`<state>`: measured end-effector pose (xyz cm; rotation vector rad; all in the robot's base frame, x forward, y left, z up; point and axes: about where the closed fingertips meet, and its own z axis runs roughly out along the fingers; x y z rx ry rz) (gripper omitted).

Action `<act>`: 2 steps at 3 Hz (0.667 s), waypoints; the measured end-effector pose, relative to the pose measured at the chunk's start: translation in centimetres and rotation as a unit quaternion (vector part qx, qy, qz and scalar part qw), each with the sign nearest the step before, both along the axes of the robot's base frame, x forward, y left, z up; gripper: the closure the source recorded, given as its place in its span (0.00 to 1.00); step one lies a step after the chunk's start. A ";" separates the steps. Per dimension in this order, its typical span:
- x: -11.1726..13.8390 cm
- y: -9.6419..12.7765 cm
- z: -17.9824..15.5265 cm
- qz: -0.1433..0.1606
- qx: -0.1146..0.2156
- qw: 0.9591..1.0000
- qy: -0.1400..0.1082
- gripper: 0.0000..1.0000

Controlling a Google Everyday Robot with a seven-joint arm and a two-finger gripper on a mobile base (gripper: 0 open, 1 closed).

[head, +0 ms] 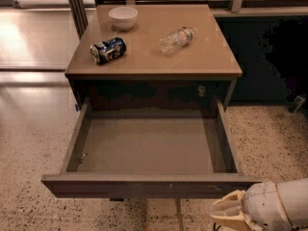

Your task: Close top drawer

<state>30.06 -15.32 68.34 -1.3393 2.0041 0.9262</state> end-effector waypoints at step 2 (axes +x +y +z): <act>3.0 2.2 -1.4 0.027 0.006 0.999 -0.037 1.00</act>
Offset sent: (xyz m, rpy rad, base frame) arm 0.0611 0.0300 -0.0212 -0.0062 -0.1386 0.0854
